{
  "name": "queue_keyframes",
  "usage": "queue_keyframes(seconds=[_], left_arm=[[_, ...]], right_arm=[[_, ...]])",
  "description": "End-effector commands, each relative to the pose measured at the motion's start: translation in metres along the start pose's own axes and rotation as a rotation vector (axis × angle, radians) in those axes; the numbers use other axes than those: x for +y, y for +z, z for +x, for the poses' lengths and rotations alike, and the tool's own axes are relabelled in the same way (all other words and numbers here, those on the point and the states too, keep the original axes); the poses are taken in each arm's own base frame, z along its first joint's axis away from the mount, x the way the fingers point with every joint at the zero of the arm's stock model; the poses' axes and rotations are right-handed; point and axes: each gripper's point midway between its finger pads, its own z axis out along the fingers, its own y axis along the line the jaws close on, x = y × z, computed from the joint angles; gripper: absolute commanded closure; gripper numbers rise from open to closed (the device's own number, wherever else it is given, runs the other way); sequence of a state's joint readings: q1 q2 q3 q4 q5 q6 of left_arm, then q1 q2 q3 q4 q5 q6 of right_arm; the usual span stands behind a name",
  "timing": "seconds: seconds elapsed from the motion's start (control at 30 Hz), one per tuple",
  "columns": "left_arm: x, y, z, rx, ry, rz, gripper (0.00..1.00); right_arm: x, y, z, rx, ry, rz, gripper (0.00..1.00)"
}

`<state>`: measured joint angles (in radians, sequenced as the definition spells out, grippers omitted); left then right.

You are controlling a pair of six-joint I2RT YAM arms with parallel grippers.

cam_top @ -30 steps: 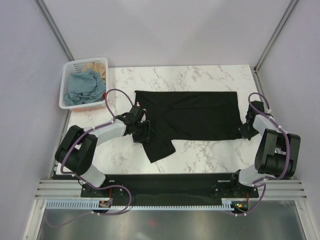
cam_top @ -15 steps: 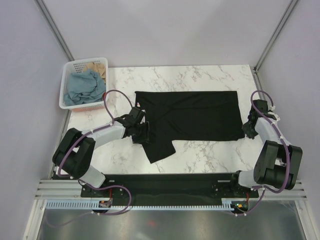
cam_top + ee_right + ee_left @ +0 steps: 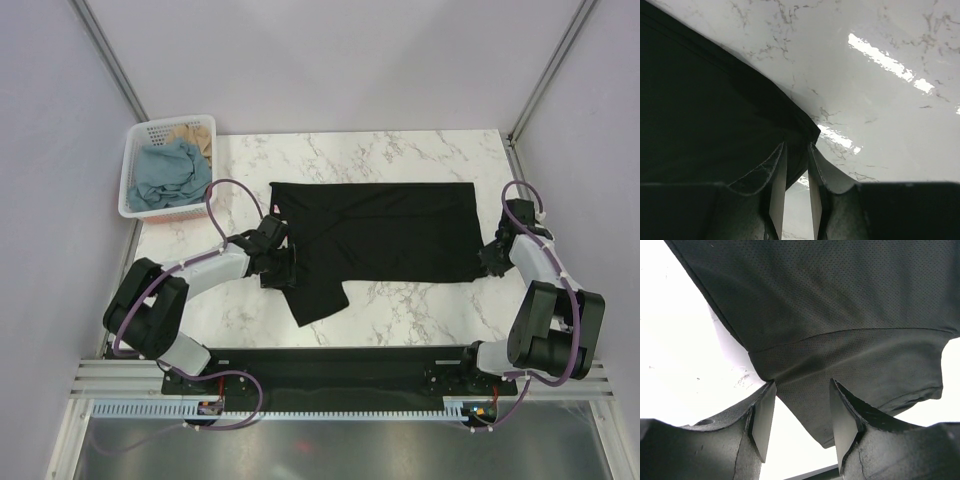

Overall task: Fold and stack the t-shirts
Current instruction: Fold the tshirt

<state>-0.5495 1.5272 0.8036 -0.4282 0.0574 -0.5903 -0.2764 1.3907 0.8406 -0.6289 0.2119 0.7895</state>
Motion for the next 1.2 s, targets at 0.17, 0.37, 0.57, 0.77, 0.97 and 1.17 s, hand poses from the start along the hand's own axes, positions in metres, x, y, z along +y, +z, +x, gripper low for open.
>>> queue_keyframes(seconds=[0.17, 0.37, 0.57, 0.77, 0.97, 1.17], left_arm=[[0.031, 0.003, 0.008, 0.006, 0.035, -0.146, 0.45], [0.034, 0.003, 0.01, 0.01, 0.037, -0.16, 0.45], [0.032, -0.002, 0.005, -0.011, 0.05, -0.17, 0.44], [0.006, -0.028, -0.015, -0.071, 0.082, -0.077, 0.38], [-0.014, -0.056, -0.013, -0.089, 0.074, 0.044, 0.34], [-0.017, -0.066, 0.02, -0.03, -0.092, 0.119, 0.44]], right_arm=[[-0.006, 0.033, 0.021, 0.063, -0.039, 0.038, 0.7], [-0.028, 0.033, 0.01, -0.001, -0.076, 0.152, 0.72], [-0.035, 0.003, -0.02, -0.124, -0.067, 0.187, 0.71], [-0.014, -0.015, -0.02, -0.097, -0.031, 0.063, 0.67], [0.001, -0.017, -0.001, -0.003, -0.01, -0.019, 0.66], [0.006, -0.021, -0.004, -0.01, 0.002, -0.052, 0.66]])
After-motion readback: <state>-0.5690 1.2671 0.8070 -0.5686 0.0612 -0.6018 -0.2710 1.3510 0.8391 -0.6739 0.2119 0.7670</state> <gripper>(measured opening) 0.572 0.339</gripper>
